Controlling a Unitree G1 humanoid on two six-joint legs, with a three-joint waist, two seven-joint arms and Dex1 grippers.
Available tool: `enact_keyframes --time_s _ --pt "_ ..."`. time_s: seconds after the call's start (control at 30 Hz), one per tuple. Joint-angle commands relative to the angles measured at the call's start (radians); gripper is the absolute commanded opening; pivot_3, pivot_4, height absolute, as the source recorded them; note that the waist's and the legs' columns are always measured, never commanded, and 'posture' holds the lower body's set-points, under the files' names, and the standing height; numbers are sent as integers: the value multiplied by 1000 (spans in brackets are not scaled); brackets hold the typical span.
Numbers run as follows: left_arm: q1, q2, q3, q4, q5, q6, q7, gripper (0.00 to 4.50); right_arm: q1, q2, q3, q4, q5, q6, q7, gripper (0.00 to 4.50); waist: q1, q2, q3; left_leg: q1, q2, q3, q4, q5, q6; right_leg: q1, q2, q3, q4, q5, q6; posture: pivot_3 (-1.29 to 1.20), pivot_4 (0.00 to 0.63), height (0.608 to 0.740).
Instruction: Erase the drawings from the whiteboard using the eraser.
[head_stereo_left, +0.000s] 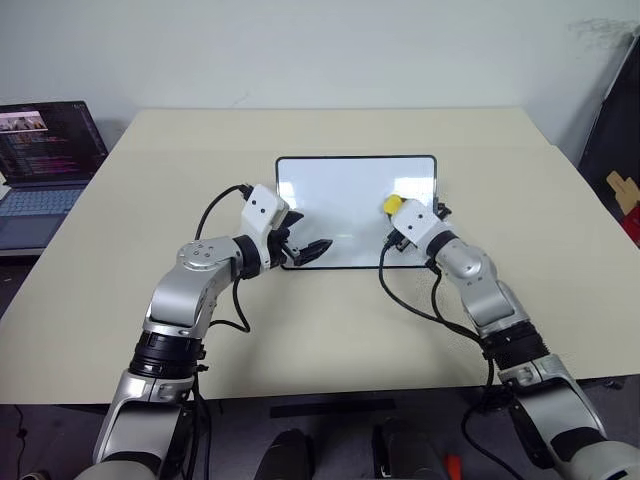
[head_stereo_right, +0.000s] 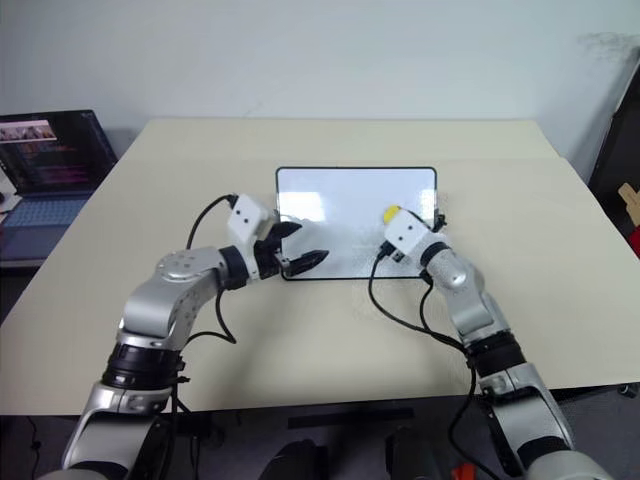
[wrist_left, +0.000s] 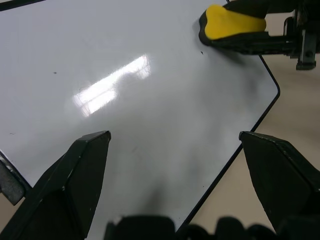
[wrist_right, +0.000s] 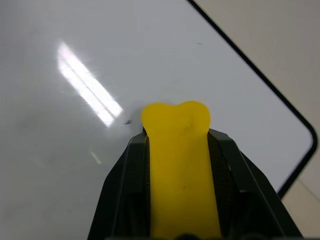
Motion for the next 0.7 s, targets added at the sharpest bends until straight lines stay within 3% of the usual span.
enact_keyframes --time_s 0.03,0.3,0.47,0.7 --pt "-12 -6 11 -37 -11 -10 4 4500 18 14 28 1 -2 32 32 1202 -1 0 0 0 0 0 0 0 0 0 0 0 0 0 0 0 150 740" --pt "-16 -13 8 -29 -7 -13 2 4500 30 4 30 -21 -22 58 36 1201 -2 0 0 0 0 0 0 0 0 0 0 0 0 0 0 0 150 740" --pt "-10 -15 8 -38 -12 -6 0 4500 33 15 -101 -115 93 63 3 1201 6 0 1 0 0 -1 0 0 0 0 0 0 0 0 0 0 150 740" --pt "-28 -48 -32 -67 -39 -38 -61 4500 171 -57 -270 -441 213 138 35 1200 14 1 1 -9 -1 -3 0 -1 0 -5 -1 -2 -5 -1 1 0 150 740"
